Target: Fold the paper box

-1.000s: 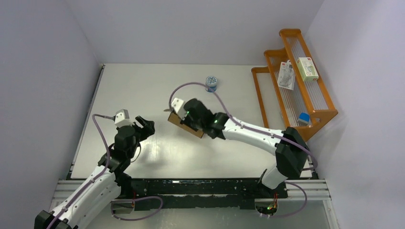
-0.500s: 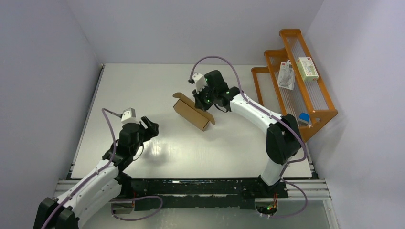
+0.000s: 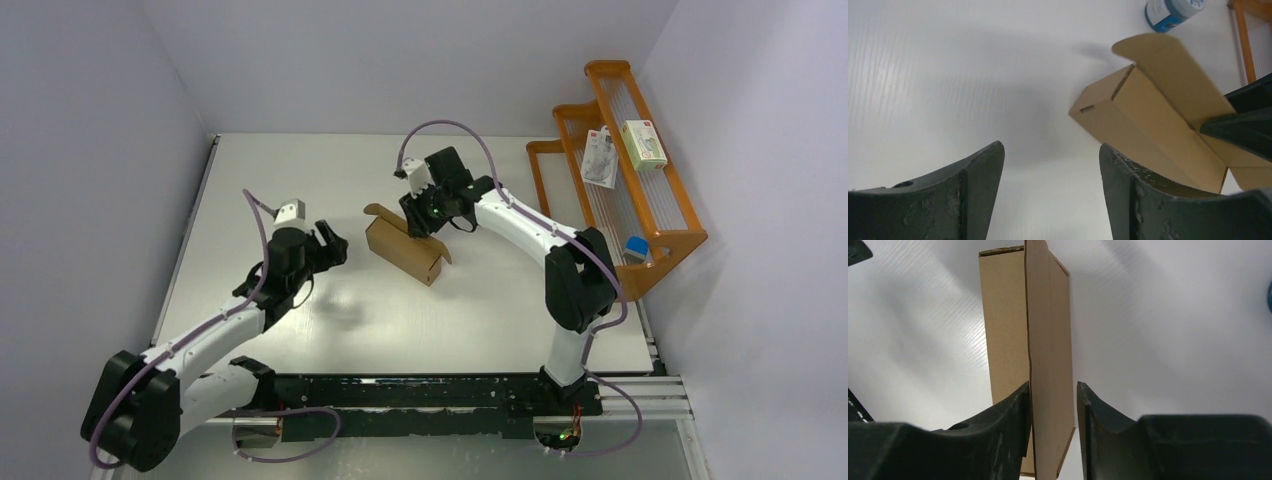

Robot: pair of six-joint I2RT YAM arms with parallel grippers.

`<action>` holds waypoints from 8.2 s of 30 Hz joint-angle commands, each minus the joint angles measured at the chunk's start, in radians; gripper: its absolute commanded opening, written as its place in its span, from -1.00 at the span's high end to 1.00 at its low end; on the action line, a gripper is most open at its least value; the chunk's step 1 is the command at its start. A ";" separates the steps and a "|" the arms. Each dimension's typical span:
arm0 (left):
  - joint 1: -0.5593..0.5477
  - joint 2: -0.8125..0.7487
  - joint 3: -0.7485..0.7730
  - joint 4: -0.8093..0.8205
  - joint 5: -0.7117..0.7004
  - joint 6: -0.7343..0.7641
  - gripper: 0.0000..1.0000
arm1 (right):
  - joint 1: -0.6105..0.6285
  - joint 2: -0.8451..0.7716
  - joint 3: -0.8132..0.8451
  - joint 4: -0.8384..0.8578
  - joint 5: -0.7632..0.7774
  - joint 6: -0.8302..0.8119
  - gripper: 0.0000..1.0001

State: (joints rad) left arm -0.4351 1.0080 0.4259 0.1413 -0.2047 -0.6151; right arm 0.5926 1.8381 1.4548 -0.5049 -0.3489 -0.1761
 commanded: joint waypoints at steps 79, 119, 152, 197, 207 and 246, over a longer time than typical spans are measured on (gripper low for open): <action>0.036 0.579 0.612 -0.152 0.735 0.867 0.75 | 0.114 -0.309 -0.292 0.019 0.449 0.266 1.00; -0.169 0.202 0.234 -0.063 0.216 0.073 0.73 | 0.178 -0.250 -0.189 0.002 0.550 0.680 1.00; -0.236 0.241 0.249 -0.082 0.136 -0.086 0.67 | 0.284 -0.307 -0.329 0.098 0.693 0.661 1.00; -0.324 0.089 0.004 0.007 -0.060 0.013 0.63 | 0.328 -0.546 -0.565 0.315 0.662 0.652 0.21; -0.324 -0.028 0.020 -0.070 -0.040 -0.011 0.10 | 0.272 -0.624 -0.570 0.313 0.626 0.682 -0.08; -0.322 0.024 0.164 -0.236 -0.073 -0.127 0.31 | 0.202 -0.569 -0.729 0.421 0.585 0.696 0.35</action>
State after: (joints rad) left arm -0.7536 1.0378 0.6125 -0.1123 -0.3351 -0.7082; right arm 0.7933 1.2858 0.7727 -0.1040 0.2420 0.5163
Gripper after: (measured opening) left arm 0.384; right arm 0.330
